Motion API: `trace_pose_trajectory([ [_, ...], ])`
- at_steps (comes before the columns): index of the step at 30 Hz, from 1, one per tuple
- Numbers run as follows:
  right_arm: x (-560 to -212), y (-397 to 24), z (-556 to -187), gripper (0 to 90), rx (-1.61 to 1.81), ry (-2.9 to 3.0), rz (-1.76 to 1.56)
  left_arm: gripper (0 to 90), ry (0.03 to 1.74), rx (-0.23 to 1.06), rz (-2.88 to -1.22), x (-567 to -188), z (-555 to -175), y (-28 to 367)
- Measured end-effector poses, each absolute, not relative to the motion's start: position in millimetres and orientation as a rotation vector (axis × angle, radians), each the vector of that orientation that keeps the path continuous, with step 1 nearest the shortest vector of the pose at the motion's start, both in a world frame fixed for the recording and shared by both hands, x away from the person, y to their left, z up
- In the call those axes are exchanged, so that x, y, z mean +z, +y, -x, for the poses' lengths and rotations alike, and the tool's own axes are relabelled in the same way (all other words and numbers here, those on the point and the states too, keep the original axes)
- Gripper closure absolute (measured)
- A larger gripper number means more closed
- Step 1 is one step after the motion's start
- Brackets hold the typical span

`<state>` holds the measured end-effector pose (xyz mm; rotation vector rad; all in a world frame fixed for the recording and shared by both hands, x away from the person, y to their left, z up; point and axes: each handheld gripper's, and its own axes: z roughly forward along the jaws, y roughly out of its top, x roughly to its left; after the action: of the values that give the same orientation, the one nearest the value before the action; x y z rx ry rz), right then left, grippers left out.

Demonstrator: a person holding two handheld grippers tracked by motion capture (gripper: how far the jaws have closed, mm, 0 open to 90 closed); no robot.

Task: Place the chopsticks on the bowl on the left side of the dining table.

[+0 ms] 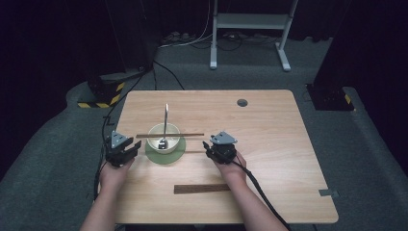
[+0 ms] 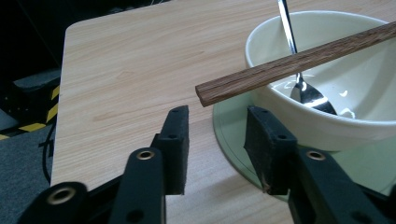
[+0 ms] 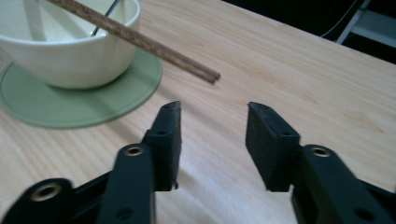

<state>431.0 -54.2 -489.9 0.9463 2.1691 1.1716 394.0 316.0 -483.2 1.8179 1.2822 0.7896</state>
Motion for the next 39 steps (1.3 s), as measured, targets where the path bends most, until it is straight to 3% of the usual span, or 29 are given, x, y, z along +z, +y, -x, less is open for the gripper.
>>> trace_pose_trajectory([
  [6, -492.4, -90.0, -411.5, 39.6, 1.156, 2.171, -1.013, 50.1, 1.305, 0.7, -1.791, -488.5, -368.8, 308.9],
  [9, -494.5, -119.9, -402.6, 33.8, 1.136, 2.164, -1.055, 41.7, 1.314, 0.625, -1.806, -496.9, -351.5, 299.9],
  [19, -519.2, -243.1, -377.6, 30.8, 0.994, 2.168, -1.264, 22.8, 1.402, 0.498, -1.958, -522.0, -314.6, 268.8],
  [22, -520.3, -269.8, -370.9, 28.9, 1.007, 2.146, -1.345, 16.3, 1.384, 0.572, -1.986, -526.1, -313.5, 261.2],
  [29, -522.2, -272.4, -367.6, 17.2, 0.872, 2.121, -1.426, 14.0, 1.396, 0.583, -1.963, -528.0, -312.3, 259.5],
  [39, -522.3, -270.0, -368.7, 16.1, 0.868, 2.101, -1.455, 14.0, 1.4, 0.583, -1.959, -528.2, -311.2, 259.2],
])
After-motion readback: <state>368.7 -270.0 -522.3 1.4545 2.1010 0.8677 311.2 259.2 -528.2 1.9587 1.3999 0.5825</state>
